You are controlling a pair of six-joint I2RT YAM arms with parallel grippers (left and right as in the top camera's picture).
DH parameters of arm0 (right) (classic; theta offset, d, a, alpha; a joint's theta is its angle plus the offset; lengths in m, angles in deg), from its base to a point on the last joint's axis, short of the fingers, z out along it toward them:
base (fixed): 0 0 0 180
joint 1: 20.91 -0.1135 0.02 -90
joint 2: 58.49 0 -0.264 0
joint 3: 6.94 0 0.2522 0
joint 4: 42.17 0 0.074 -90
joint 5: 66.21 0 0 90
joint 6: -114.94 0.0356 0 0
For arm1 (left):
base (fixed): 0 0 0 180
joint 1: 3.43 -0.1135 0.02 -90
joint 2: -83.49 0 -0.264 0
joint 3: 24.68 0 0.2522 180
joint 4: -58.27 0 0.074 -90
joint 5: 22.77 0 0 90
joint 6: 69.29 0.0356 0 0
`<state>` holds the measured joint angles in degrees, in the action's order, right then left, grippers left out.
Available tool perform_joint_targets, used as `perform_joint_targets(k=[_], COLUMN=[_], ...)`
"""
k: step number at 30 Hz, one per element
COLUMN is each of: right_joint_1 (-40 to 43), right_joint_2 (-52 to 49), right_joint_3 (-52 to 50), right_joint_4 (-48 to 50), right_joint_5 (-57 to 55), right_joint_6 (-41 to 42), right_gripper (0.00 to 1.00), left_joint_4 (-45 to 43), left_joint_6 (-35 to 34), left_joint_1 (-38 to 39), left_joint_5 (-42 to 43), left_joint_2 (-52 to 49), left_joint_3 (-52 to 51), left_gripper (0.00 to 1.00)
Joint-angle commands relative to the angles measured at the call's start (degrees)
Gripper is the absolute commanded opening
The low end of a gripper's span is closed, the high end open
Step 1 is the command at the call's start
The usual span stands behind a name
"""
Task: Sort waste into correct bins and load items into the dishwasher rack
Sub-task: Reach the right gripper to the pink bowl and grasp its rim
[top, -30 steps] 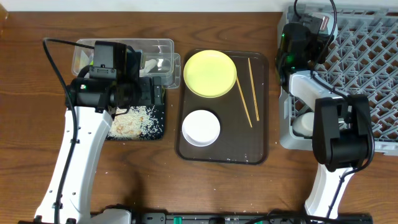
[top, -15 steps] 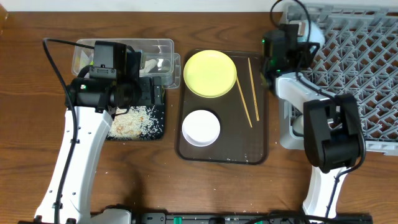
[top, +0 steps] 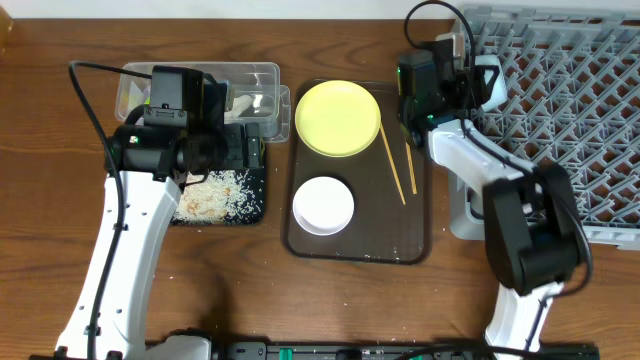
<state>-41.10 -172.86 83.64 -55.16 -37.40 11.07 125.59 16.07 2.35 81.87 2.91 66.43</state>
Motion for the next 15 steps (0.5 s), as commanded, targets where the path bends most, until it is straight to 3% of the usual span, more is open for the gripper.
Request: perform_joint_targets(k=[1,4,6,8,11,15], right_joint_1=[-2.4,-4.5,-5.2,-5.6,-6.3,-9.2], right_joint_2=[6.4,11.3,13.2,13.5,12.4,10.1], right_joint_3=[0.3,0.3,0.3,0.3,-1.2,-4.9], right_joint_4=[-7.0,-20.1,-26.3,-29.6,-30.6,-30.6], right_joint_5=[11.6,30.5,46.6,60.9,74.7,76.9], right_joint_6=[6.2,17.0,23.5,27.9,32.0,35.0], right_gripper=[0.71,0.73,0.86,0.92,0.83,0.67], left_joint_4=[0.0,0.0,0.0,0.0,0.0,0.0], left_joint_6=[0.1,0.1,0.1,0.1,0.1,0.1], left_joint_1=[0.0,0.0,0.0,0.0,0.0,0.0], left_joint_5=[-0.4,-0.4,-0.4,-0.4,-0.4,-0.4], left_joint_2=[-0.3,-0.3,-0.3,-0.3,-0.3,-0.3], left_joint_3=[0.7,0.7,0.7,0.7,0.7,0.7], left_gripper=[0.91,0.91,0.91,0.91,0.91,0.91])
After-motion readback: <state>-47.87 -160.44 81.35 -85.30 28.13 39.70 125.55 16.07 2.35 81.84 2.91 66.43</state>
